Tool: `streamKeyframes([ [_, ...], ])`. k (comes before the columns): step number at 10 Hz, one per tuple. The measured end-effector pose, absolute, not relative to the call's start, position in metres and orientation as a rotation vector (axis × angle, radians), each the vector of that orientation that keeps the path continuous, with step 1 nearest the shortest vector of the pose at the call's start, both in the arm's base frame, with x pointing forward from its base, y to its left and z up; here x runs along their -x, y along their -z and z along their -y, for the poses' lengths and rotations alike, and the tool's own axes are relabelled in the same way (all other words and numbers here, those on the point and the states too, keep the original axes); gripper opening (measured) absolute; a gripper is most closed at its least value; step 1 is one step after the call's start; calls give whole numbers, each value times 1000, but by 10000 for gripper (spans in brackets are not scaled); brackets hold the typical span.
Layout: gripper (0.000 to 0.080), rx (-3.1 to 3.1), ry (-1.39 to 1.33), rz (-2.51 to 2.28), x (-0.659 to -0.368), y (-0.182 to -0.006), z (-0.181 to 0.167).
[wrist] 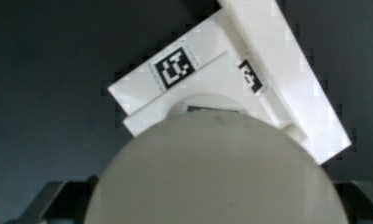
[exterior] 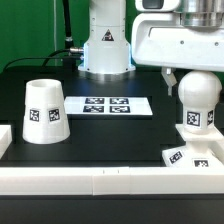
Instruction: Assemble lamp
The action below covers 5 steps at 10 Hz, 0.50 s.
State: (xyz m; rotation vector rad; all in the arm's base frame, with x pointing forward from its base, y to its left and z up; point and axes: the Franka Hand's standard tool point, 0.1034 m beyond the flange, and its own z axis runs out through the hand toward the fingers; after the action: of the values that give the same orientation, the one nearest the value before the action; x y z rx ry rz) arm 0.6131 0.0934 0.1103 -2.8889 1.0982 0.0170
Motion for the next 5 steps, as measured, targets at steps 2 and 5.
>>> streamKeyframes([
  [2, 576, 2759, -49, -1344, -613, -110, -93],
  [5, 576, 2576, -89, -1633, -612, -110, -95],
])
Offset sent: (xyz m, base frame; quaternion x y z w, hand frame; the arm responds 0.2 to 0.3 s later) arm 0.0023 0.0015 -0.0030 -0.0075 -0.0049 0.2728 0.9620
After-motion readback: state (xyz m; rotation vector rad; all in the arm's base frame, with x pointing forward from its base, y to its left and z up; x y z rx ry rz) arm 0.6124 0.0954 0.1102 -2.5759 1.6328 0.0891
